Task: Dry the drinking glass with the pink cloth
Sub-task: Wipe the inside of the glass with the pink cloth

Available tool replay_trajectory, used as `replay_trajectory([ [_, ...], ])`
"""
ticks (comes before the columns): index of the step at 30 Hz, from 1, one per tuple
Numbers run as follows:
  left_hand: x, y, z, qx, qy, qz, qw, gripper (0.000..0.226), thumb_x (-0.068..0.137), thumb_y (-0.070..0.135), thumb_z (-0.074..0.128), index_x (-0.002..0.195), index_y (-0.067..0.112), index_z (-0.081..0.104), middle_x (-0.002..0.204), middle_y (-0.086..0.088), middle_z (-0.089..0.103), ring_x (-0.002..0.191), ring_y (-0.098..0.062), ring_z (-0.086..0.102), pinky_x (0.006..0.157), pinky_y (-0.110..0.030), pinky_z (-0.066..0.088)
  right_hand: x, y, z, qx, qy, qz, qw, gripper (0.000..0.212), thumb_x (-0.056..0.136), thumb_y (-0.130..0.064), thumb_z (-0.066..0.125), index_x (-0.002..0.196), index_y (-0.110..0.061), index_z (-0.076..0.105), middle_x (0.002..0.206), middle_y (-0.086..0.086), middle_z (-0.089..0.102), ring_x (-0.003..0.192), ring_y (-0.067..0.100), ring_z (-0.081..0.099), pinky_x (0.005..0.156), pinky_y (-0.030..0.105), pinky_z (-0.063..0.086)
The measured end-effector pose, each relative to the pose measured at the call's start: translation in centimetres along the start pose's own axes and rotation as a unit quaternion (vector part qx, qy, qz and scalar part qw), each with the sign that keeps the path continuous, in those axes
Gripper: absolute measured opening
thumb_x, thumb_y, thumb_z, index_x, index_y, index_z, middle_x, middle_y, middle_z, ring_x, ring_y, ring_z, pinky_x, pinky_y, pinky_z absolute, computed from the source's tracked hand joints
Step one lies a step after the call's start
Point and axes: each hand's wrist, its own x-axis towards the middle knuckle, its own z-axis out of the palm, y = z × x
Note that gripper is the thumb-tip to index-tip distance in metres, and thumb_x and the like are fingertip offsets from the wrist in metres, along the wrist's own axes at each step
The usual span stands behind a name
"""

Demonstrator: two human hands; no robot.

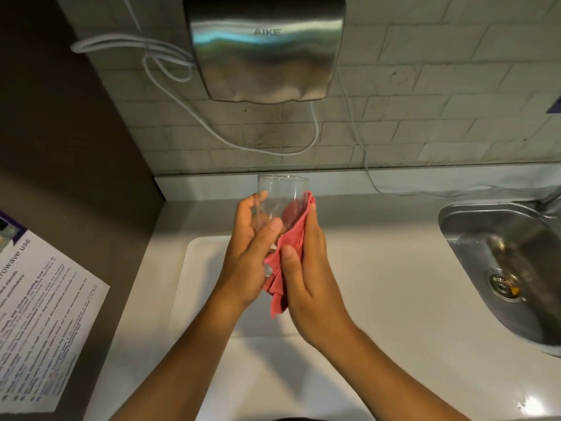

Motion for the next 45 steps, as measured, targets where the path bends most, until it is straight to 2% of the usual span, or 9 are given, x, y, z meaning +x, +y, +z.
replay_trajectory([
  [6,-0.8,-0.7,0.7,-0.031,-0.019,-0.027,0.999,0.054,0.094,0.041,0.064,0.144,0.028,0.048,0.118,0.008,0.078,0.104,-0.019,0.078,0.084,-0.037,0.064,4.7,-1.3,-2.4,0.03,0.051,0.039,0.997,0.064,0.112,-0.037,0.033,0.174,-0.028,0.022,0.155,-0.018,0.052,0.142,-0.008,0.054,0.118,0.016,0.045],
  [10,-0.3,-0.3,0.4,-0.048,-0.007,-0.023,0.999,0.048,0.097,0.035,0.057,0.144,0.028,0.05,0.114,0.002,0.077,0.102,-0.023,0.078,0.079,-0.032,0.064,2.5,-1.4,-1.6,0.012,0.028,-0.012,0.999,0.061,0.115,-0.026,0.036,0.17,-0.037,0.013,0.162,-0.036,0.033,0.15,-0.022,0.036,0.126,0.013,0.035],
  [15,0.1,0.4,-0.3,0.018,-0.014,-0.004,1.0,0.054,0.09,0.053,0.061,0.141,0.041,0.049,0.102,0.005,0.075,0.092,-0.015,0.074,0.076,-0.03,0.063,-2.0,0.6,0.3,0.053,0.014,0.001,0.998,0.067,0.116,-0.031,0.037,0.174,-0.034,0.004,0.182,-0.015,0.022,0.169,0.018,0.03,0.131,0.058,0.039],
  [20,-0.6,0.7,0.9,0.128,0.112,0.051,0.984,0.057,0.079,0.068,0.068,0.129,0.05,0.046,0.118,0.006,0.066,0.096,-0.026,0.078,0.076,-0.041,0.068,-0.7,0.2,-0.6,0.05,0.036,0.038,0.997,0.062,0.115,-0.024,0.036,0.171,-0.034,0.013,0.18,-0.022,0.026,0.167,-0.002,0.025,0.14,0.037,0.025],
  [25,-1.3,0.5,1.4,0.159,0.066,0.011,0.985,0.069,0.084,0.051,0.084,0.142,0.04,0.048,0.13,0.012,0.064,0.109,-0.014,0.075,0.086,-0.03,0.065,-1.7,0.9,-0.6,0.039,0.031,0.045,0.998,0.064,0.116,-0.023,0.032,0.176,-0.02,0.011,0.183,-0.006,0.024,0.171,0.011,0.024,0.14,0.05,0.025],
  [30,-1.9,0.3,2.0,0.046,0.051,-0.014,0.998,0.052,0.089,0.042,0.074,0.136,0.039,0.053,0.122,0.009,0.072,0.104,-0.012,0.077,0.081,-0.029,0.065,0.1,0.5,-1.6,0.029,0.012,0.026,0.999,0.063,0.116,-0.029,0.033,0.173,-0.034,0.007,0.181,-0.019,0.023,0.167,-0.002,0.026,0.139,0.033,0.026],
  [36,-2.1,0.5,2.6,-0.076,0.028,-0.016,0.997,0.035,0.093,0.025,0.068,0.127,0.03,0.061,0.128,-0.011,0.072,0.107,-0.029,0.078,0.079,-0.032,0.064,3.5,-0.1,-3.2,0.071,0.05,0.02,0.996,0.067,0.115,-0.042,0.035,0.176,-0.032,0.01,0.181,-0.002,0.031,0.167,0.023,0.037,0.134,0.058,0.033],
  [41,-1.4,0.5,1.7,-0.065,0.026,-0.008,0.998,0.037,0.093,0.029,0.066,0.128,0.033,0.058,0.117,0.003,0.072,0.107,-0.019,0.077,0.084,-0.03,0.062,-1.4,0.1,-0.2,0.009,0.024,-0.011,1.0,0.068,0.114,-0.016,0.035,0.175,-0.013,0.005,0.184,-0.007,0.014,0.171,0.003,0.017,0.138,0.027,0.021],
  [45,-2.3,-0.2,2.1,-0.07,0.009,-0.02,0.997,0.038,0.093,0.029,0.065,0.13,0.028,0.057,0.12,0.0,0.073,0.102,-0.017,0.077,0.076,-0.029,0.062,1.0,-0.6,-2.1,0.087,0.037,0.038,0.995,0.062,0.113,-0.03,0.036,0.171,-0.045,0.017,0.169,-0.016,0.047,0.147,0.004,0.058,0.122,0.036,0.051],
])
